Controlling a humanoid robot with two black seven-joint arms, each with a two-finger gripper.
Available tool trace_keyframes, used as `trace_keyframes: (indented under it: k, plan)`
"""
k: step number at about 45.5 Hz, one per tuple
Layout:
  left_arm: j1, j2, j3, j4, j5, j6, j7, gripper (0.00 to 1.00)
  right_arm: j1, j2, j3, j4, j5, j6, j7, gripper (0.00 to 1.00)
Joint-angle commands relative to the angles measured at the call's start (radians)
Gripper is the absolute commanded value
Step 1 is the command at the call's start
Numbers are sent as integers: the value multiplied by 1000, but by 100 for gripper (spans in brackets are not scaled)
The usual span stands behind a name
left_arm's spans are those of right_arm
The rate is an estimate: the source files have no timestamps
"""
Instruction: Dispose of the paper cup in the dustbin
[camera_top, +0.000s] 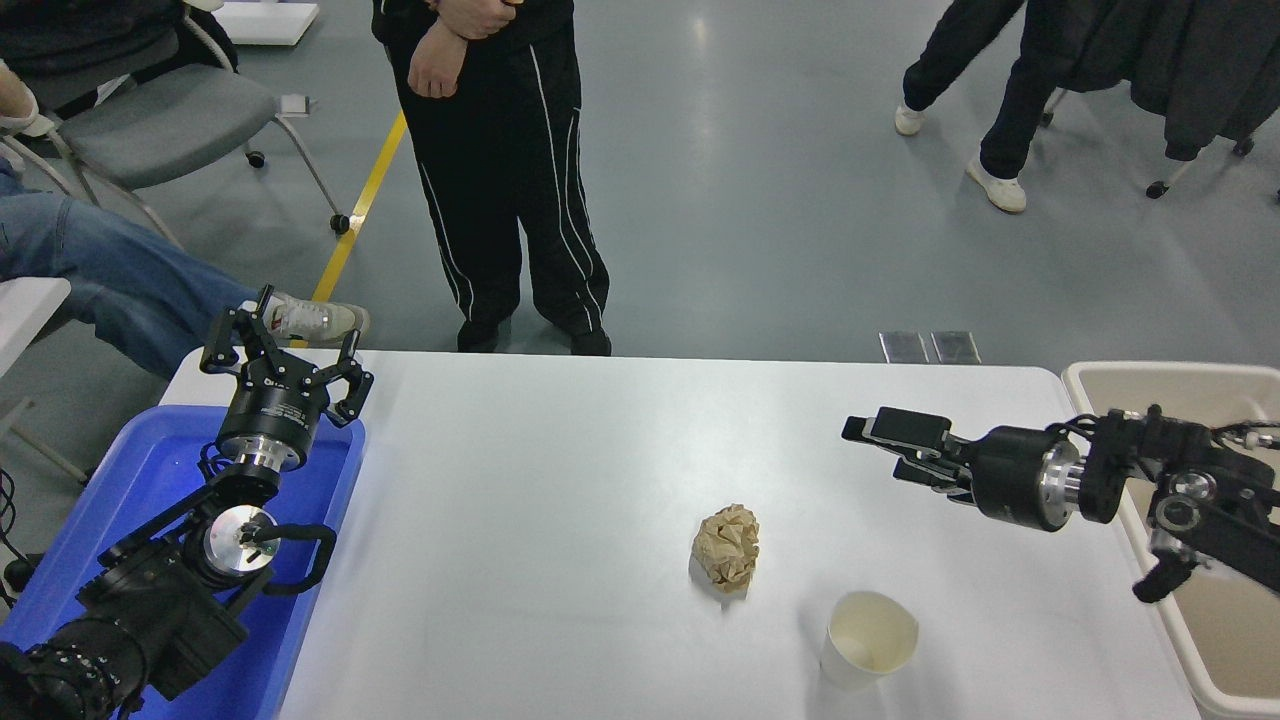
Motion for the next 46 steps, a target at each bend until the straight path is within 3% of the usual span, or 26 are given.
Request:
trace_keyframes:
  k: [1, 39, 44, 46]
  plan:
    - [0, 1, 0, 0, 0, 0, 0, 100, 111, -46, -255, 46, -199, 20, 34, 100]
    - [0, 0, 0, 0, 0, 0, 0, 100, 156, 29, -408, 26, -395, 13, 59, 97]
    - [0, 0, 0, 0, 0, 0, -1, 100, 150, 32, -408, 19, -418, 10, 60, 79]
    - [0, 0, 0, 0, 0, 0, -1, 100, 148, 32, -408, 17, -427, 8, 64, 63]
